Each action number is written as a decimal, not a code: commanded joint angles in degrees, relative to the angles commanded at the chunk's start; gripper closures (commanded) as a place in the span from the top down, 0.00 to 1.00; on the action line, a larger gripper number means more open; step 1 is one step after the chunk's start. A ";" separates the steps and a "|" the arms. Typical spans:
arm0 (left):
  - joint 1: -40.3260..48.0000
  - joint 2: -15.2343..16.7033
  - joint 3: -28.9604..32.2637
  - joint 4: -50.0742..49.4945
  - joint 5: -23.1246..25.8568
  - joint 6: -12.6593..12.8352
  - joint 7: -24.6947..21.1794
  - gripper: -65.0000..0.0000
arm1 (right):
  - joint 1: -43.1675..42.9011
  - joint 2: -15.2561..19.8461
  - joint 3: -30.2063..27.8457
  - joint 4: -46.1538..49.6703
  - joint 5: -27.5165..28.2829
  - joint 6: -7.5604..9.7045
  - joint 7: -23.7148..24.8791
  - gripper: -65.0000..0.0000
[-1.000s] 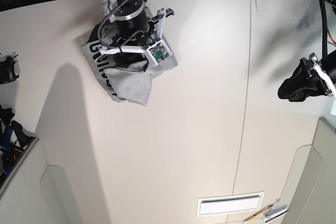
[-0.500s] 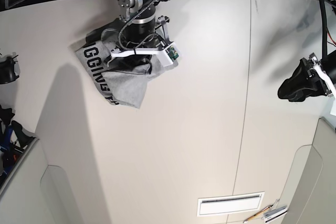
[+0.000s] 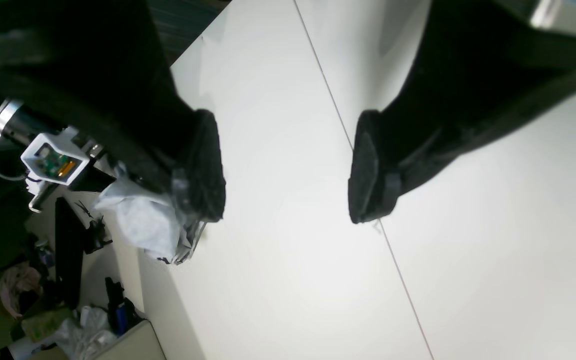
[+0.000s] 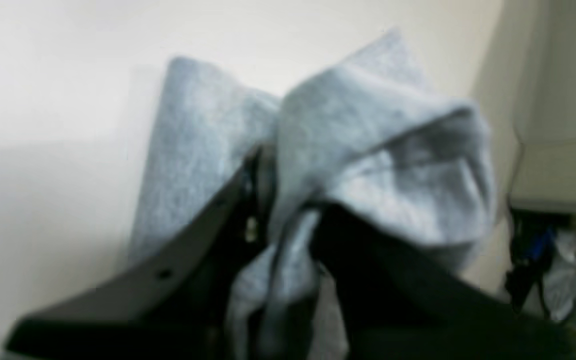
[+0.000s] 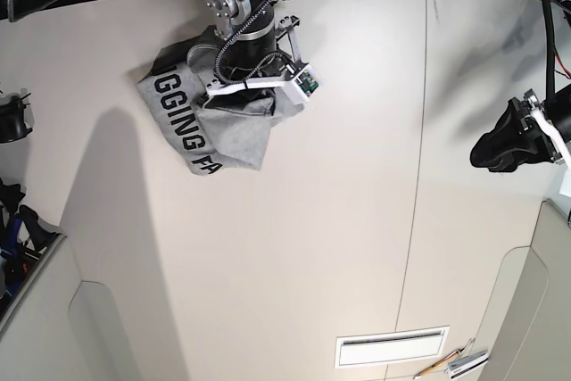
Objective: Fold the T-shirt properly
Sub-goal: 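Lift the collar end with the right gripper and fold it over the bundle, then regrasp the folded bundle edge with the right gripper, then pinch the bundle with the left gripper and flatten it with both grippers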
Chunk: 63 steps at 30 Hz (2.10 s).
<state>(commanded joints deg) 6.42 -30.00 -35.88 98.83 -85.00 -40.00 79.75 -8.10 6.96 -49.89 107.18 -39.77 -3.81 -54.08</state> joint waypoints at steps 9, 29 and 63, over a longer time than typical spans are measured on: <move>0.44 0.00 0.00 0.00 0.00 0.00 0.04 0.65 | 0.15 -0.02 -0.24 0.61 5.68 1.70 2.10 0.63; 0.44 0.00 3.52 0.00 0.00 0.00 0.17 0.65 | 5.88 -1.11 -6.27 1.49 17.66 8.61 6.05 0.61; 0.59 10.93 32.85 0.07 0.00 0.00 0.25 0.00 | 18.45 0.81 50.05 -11.39 48.94 29.22 9.09 0.00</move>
<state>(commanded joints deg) 7.01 -19.07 -3.03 98.89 -85.00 -40.00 80.00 10.35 7.77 0.16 95.79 9.17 25.41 -44.99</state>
